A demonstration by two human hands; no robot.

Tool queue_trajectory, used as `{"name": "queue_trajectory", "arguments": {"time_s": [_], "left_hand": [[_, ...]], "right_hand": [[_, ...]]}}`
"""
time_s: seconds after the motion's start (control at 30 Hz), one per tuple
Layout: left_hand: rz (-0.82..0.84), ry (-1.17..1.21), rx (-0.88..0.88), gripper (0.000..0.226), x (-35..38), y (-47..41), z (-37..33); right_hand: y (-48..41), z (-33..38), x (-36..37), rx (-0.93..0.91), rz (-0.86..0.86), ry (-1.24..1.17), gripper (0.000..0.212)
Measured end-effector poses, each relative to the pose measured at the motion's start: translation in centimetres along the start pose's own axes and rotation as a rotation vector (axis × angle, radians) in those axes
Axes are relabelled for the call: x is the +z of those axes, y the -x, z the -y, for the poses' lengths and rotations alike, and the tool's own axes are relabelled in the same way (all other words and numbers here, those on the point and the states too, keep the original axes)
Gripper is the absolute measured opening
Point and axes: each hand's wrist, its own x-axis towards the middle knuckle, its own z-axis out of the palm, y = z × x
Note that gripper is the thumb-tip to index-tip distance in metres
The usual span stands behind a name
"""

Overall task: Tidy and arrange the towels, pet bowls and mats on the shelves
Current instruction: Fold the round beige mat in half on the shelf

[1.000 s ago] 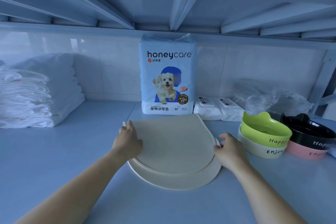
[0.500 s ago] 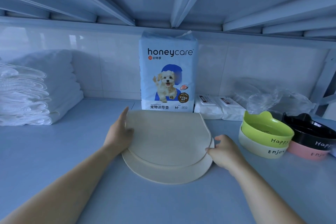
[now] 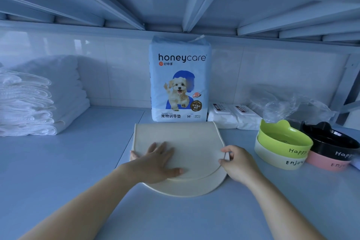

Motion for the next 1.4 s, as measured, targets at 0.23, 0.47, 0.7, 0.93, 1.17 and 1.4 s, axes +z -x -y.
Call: {"name": "queue_trajectory", "arguments": {"time_s": [0.23,0.47,0.7,0.93,1.17,1.4], "left_hand": [[-0.07,-0.025,0.033,0.107,0.8,0.1,-0.2],[-0.113,-0.037,0.074,0.114,0.6,-0.8,1.4],[-0.134,-0.003,0.071,0.11,0.4,-0.6,2.1],[-0.12,0.083,0.228,0.064,-0.3,0.6,-0.1],[-0.036,0.12,0.272,0.08,-0.5,1.3,-0.6],[-0.003,0.093,0.28,0.095,-0.3,1.5,-0.7]], "right_hand": [[0.4,0.3,0.5,-0.024,-0.035,-0.027,0.038],[1.0,1.1,1.3,-0.017,-0.09,-0.081,0.038],[0.8,0.6,1.6,0.004,-0.074,-0.11,0.033],[0.1,-0.3,0.6,-0.252,-0.081,0.12,0.041],[0.8,0.3,-0.9,-0.399,0.386,0.187,0.045],[1.1,0.2,-1.2,-0.442,0.485,0.169,0.051]]}}
